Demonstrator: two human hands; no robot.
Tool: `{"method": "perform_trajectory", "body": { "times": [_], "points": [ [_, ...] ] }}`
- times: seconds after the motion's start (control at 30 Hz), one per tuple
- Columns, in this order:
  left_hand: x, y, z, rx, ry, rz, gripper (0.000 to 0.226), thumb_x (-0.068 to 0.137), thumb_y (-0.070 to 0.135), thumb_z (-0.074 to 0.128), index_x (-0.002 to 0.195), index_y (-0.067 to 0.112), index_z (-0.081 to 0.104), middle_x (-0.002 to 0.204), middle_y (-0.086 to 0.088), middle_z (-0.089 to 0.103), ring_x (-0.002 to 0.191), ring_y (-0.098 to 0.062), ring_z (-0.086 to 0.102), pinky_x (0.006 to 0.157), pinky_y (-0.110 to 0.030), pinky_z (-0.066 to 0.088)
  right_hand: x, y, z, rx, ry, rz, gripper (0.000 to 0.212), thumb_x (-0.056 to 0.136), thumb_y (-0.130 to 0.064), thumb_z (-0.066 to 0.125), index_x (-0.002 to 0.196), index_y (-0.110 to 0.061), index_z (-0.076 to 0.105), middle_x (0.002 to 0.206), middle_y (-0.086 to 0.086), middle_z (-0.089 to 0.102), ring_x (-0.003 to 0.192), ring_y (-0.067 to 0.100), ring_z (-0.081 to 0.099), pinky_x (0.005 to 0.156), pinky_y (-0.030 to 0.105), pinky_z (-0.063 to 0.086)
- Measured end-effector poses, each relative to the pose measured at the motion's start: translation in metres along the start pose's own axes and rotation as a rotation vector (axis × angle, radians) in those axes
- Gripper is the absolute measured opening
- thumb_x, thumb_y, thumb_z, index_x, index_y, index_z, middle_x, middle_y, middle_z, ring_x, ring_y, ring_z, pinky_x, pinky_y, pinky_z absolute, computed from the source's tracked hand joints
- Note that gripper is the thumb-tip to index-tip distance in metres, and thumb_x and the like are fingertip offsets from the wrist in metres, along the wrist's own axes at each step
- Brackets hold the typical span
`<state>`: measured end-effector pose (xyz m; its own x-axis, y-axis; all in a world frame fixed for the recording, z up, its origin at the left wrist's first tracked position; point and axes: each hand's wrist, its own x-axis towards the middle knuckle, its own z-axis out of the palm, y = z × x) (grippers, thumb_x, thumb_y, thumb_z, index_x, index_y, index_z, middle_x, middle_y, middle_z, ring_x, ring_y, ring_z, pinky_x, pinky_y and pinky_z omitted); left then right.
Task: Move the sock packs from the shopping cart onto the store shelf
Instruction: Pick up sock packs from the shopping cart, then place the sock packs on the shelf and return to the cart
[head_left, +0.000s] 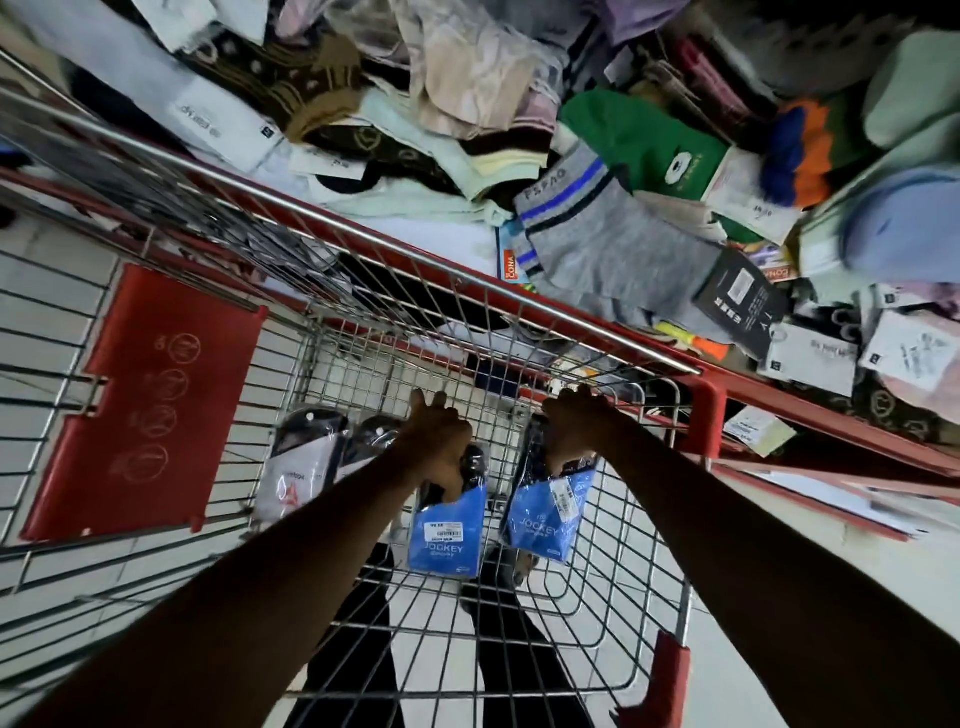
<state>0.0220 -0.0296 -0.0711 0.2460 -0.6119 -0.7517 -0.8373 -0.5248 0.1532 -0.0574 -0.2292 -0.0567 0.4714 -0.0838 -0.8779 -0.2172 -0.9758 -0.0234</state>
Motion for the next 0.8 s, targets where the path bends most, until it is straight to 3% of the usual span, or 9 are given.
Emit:
{"method": "perform_trajectory", "body": {
  "times": [0.1,0.23,0.37,0.47,0.53,0.63,0.8],
  "points": [
    [-0.02,0.006,-0.005,0.033,0.034,0.034,0.062,0.06,0.056,0.086,0.105,0.018,0.066,0.112,-0.002,0.065,0.116,-0.024,0.047,0.106,-0.049,0.027,-0.021,-0.005,-0.003,0.055,0.094,-0.01,0.071,0.057,-0.052,0.091,0.114,-0.021,0.062,0.118,0.003,0.064,0.123,0.029,0.051,0.104,0.045,0.042],
    [-0.048,0.015,0.002,0.031,0.117,0.087,0.069,0.067,0.051,0.083,0.119,0.013,0.057,0.124,-0.006,0.058,0.121,-0.025,0.047,0.109,-0.051,0.032,-0.052,-0.015,0.009,0.129,0.27,-0.076,0.101,0.053,-0.055,0.092,0.136,-0.019,0.048,0.132,0.007,0.059,0.126,0.029,0.05,0.104,0.042,0.039],
    [-0.072,0.017,0.009,-0.116,0.178,0.137,0.067,0.071,0.042,0.081,0.123,0.011,0.051,0.118,-0.008,0.066,0.111,-0.026,0.059,0.1,-0.041,0.043,-0.072,-0.023,0.024,0.216,0.24,-0.079,0.098,0.057,-0.054,0.091,0.134,-0.016,0.044,0.124,0.008,0.064,0.116,0.029,0.058,0.092,0.035,0.043],
    [-0.093,0.017,-0.003,-0.134,0.27,0.122,0.066,0.066,0.038,0.085,0.121,0.016,0.055,0.113,-0.004,0.07,0.104,-0.022,0.065,0.095,-0.038,0.051,-0.092,-0.03,0.024,0.203,0.282,-0.081,0.092,0.063,-0.053,0.087,0.136,-0.018,0.046,0.128,0.007,0.063,0.122,0.03,0.057,0.101,0.035,0.043],
    [-0.11,0.015,-0.02,-0.113,0.362,0.113,0.058,0.065,0.041,0.083,0.113,0.022,0.057,0.107,0.0,0.072,0.097,-0.019,0.066,0.088,-0.035,0.053,-0.113,-0.037,0.015,0.187,0.392,-0.077,0.083,0.069,-0.055,0.08,0.138,-0.02,0.049,0.129,0.004,0.066,0.123,0.027,0.06,0.103,0.034,0.046],
    [-0.144,0.01,-0.056,-0.093,0.516,0.104,0.051,0.064,0.042,0.08,0.107,0.027,0.058,0.101,0.004,0.072,0.093,-0.018,0.066,0.083,-0.032,0.051,-0.153,-0.042,-0.012,0.26,0.591,-0.09,0.073,0.07,-0.058,0.075,0.13,-0.021,0.056,0.117,0.006,0.073,0.111,0.029,0.068,0.092,0.034,0.052],
    [-0.223,0.008,-0.131,-0.063,0.771,0.058,0.063,0.057,0.049,0.085,0.113,0.029,0.061,0.098,0.006,0.073,0.085,-0.015,0.068,0.071,-0.026,0.052,-0.24,-0.042,-0.076,0.218,0.839,-0.013,0.063,0.069,-0.059,0.072,0.124,-0.03,0.059,0.115,-0.001,0.073,0.11,0.023,0.068,0.088,0.032,0.052]
  ]
}}
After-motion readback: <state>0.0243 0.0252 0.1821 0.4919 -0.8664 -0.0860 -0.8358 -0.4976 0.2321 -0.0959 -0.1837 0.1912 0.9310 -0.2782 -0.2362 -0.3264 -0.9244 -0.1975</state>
